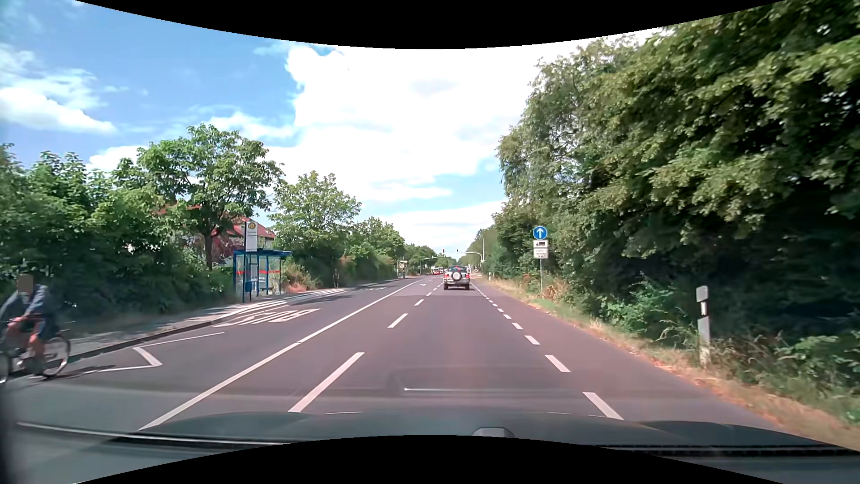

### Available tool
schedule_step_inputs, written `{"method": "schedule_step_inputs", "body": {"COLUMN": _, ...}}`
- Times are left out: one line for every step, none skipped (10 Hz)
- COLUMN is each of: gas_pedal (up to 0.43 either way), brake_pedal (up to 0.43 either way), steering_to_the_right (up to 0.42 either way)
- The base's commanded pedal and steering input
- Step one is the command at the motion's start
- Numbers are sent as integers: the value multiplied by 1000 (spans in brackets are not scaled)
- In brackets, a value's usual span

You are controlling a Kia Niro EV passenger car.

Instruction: Follow the waypoints while adhering to traffic rules and regulations

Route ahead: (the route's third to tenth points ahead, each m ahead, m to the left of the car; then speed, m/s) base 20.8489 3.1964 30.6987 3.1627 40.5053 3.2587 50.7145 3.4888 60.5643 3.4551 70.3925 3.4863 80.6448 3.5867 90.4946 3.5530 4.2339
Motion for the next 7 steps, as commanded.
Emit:
{"method": "schedule_step_inputs", "body": {"gas_pedal": 0, "brake_pedal": 0, "steering_to_the_right": -5}}
{"method": "schedule_step_inputs", "body": {"gas_pedal": 0, "brake_pedal": 0, "steering_to_the_right": -5}}
{"method": "schedule_step_inputs", "body": {"gas_pedal": 0, "brake_pedal": 0, "steering_to_the_right": -5}}
{"method": "schedule_step_inputs", "body": {"gas_pedal": 0, "brake_pedal": 0, "steering_to_the_right": -5}}
{"method": "schedule_step_inputs", "body": {"gas_pedal": 0, "brake_pedal": 0, "steering_to_the_right": -5}}
{"method": "schedule_step_inputs", "body": {"gas_pedal": 0, "brake_pedal": 0, "steering_to_the_right": -5}}
{"method": "schedule_step_inputs", "body": {"gas_pedal": 0, "brake_pedal": 0, "steering_to_the_right": -5}}
